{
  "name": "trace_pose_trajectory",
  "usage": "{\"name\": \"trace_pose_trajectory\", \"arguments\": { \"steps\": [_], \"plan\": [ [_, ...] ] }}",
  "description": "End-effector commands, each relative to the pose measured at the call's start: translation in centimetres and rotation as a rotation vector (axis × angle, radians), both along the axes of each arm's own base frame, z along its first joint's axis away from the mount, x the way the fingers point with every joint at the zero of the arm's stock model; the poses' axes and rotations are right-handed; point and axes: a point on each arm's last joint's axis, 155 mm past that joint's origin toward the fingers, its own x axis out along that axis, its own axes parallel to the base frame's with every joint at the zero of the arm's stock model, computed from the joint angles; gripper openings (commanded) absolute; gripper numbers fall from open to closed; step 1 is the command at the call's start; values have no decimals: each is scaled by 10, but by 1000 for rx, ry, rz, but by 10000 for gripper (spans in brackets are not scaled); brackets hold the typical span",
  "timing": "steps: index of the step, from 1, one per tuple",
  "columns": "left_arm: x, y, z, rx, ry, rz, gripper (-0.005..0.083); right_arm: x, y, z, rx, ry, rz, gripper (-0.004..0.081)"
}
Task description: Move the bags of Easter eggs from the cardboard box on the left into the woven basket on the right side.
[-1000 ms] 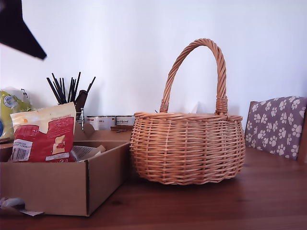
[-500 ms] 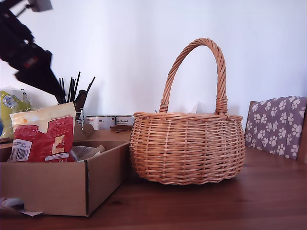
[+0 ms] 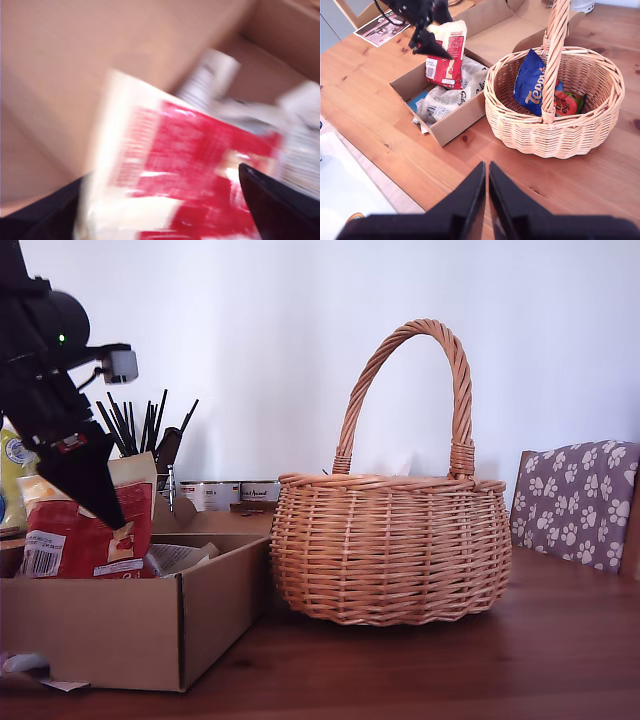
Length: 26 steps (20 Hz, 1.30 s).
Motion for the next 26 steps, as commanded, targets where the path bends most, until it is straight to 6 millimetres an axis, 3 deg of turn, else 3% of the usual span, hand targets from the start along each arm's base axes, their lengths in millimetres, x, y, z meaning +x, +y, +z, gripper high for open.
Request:
{"name": "trace_pose_trajectory", "arguments": {
  "steps": [1, 5, 8, 12, 16, 20, 26],
  "plan": [
    [-10, -6, 4, -19, 39, -17, 775, -1, 1, 3, 2, -12, 7, -13],
    [-33, -16, 15, -26, 166, 37, 775, -1, 1, 3, 2, -11, 7, -13],
    [-61, -23, 10, -11, 289, 63, 775, -1, 1, 3, 2, -11, 7, -13],
    [-65, -27, -5, 34, 320, 61, 775, -1, 1, 3, 2, -12, 7, -13],
    [-65, -15, -37, 107, 352, 80, 758, -1, 1, 3, 2, -11, 7, -13],
    [-59, -10, -53, 144, 356, 92, 573, -1, 1, 3, 2, -11, 7, -13],
    [-53, -8, -54, 156, 328, 87, 103, 0, 1, 3, 3, -13, 7, -13]
  ]
}}
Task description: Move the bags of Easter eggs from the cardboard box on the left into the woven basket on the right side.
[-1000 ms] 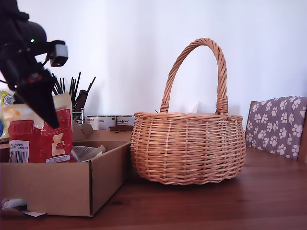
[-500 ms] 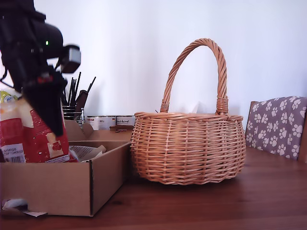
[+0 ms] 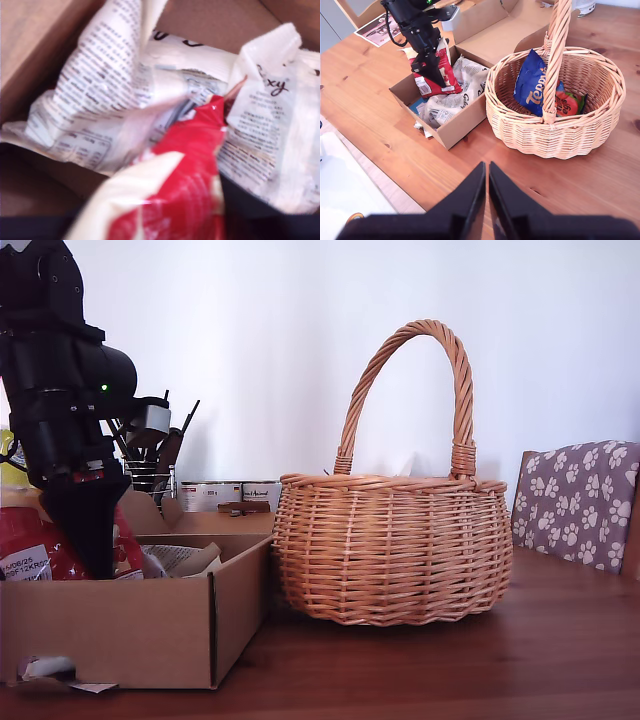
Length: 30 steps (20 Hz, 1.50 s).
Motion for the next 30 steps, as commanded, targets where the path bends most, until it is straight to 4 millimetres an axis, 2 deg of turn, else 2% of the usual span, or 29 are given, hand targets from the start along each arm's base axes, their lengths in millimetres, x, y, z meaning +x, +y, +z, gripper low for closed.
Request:
{"name": "trace_pose_trajectory", "arguments": {
  "steps": [1, 3, 5, 7, 11, 13, 15, 18, 20, 22, 25, 28, 30],
  "plan": [
    [-9, 5, -9, 29, 27, -13, 85, -1, 1, 3, 3, -12, 7, -13],
    [-9, 6, -4, 38, 26, -21, 85, 0, 1, 3, 3, -13, 7, -13],
    [-6, 6, 10, 31, -2, -20, 88, 0, 1, 3, 3, -14, 7, -13],
    [-3, 5, 33, 16, -61, -18, 95, 0, 1, 3, 3, -14, 7, -13],
    [-3, 1, 93, -56, -205, 36, 96, 0, 1, 3, 3, -15, 7, -13],
    [-13, -11, 125, -160, -238, 87, 132, 0, 1, 4, 4, -19, 7, -13],
    [-25, -33, 160, -333, -246, 121, 154, 1, 1, 5, 5, -22, 6, -13],
    [-41, -62, 203, -537, -296, 70, 153, 1, 1, 5, 5, -26, 5, -13],
    [-45, -73, 211, -613, -338, 65, 153, 2, 1, 5, 5, -27, 5, -13],
    [-44, -88, 204, -673, -379, 61, 153, 2, 1, 6, 6, -29, 5, -13],
    [-27, -115, 190, -754, -516, 58, 153, 2, 1, 7, 7, -33, 5, -13],
    [-15, -141, 202, -831, -725, 64, 152, 2, 1, 7, 7, -32, 5, -13],
    [-10, -157, 208, -871, -787, 62, 152, 3, 2, 7, 8, -36, 5, -13]
  ]
}}
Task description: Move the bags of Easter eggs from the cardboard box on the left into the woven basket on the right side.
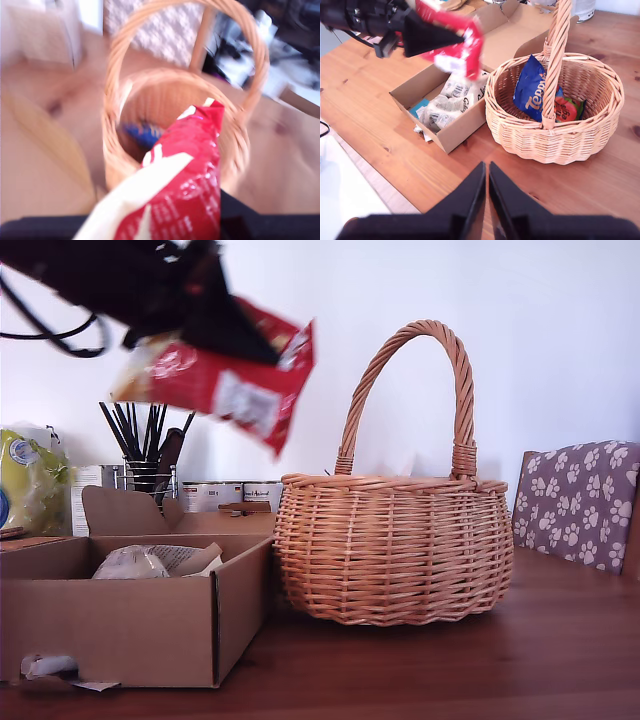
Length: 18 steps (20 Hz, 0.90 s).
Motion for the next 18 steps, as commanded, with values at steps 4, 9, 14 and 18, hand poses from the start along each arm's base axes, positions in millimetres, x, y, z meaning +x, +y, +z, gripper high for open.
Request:
{"name": "trace_pose_trajectory", "arguments": {
  "steps": [4, 9, 14, 18],
  "plan": [
    [19, -37, 6, -127, -79, 1, 150, 1, 2, 6, 7, -29, 10, -13],
    [44, -58, -26, -153, -86, 27, 150, -4, 8, 6, 8, -29, 42, -13],
    [63, -80, -41, -145, -67, 15, 150, -6, 10, 6, 7, -29, 57, -13],
    [71, -104, -53, -136, -55, -6, 149, -6, 11, 6, 8, -30, 60, -13]
  ]
}}
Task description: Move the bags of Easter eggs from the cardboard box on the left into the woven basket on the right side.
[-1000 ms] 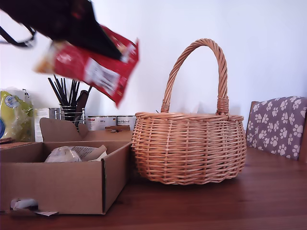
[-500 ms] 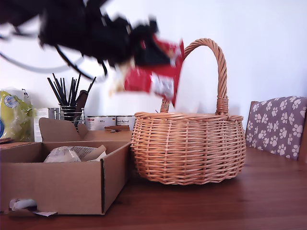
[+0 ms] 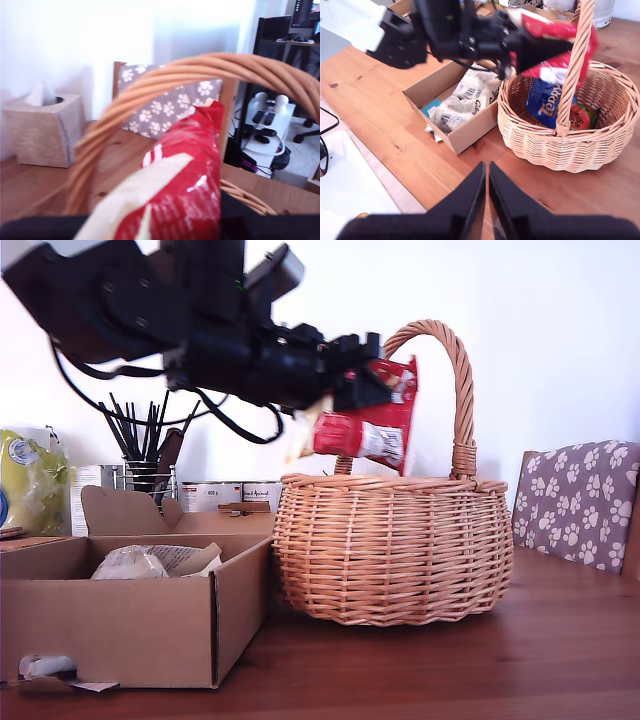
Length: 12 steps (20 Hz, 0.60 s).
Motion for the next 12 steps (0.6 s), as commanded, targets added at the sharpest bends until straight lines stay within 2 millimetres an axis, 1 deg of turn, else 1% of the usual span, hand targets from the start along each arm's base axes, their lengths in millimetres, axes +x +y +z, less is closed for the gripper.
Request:
{"name": "trace_pose_trajectory", "arguments": {
  "steps": [1, 4, 7, 8, 9, 10, 11, 12],
  "plan": [
    [2, -11, -21, 21, 31, -11, 149, -1, 2, 3, 4, -14, 13, -13],
    [5, -24, -28, 36, 47, -15, 149, -4, 5, 3, 3, -14, 27, -13],
    [0, -30, -41, 74, 90, -29, 149, -4, 5, 3, 3, -16, 32, -13],
    [-2, -31, -45, 87, 104, -32, 172, -4, 5, 3, 3, -16, 32, -13],
    [-4, -32, -48, 95, 115, -35, 282, -4, 5, 4, 4, -17, 32, -13],
    [-5, -32, -50, 100, 118, -40, 440, -4, 5, 4, 4, -17, 32, -13],
    [-5, -33, -50, 106, 124, -43, 560, -4, 5, 4, 4, -17, 32, -13],
    [-7, -36, -49, 112, 120, -63, 584, -4, 5, 4, 4, -17, 32, -13]
  ]
}}
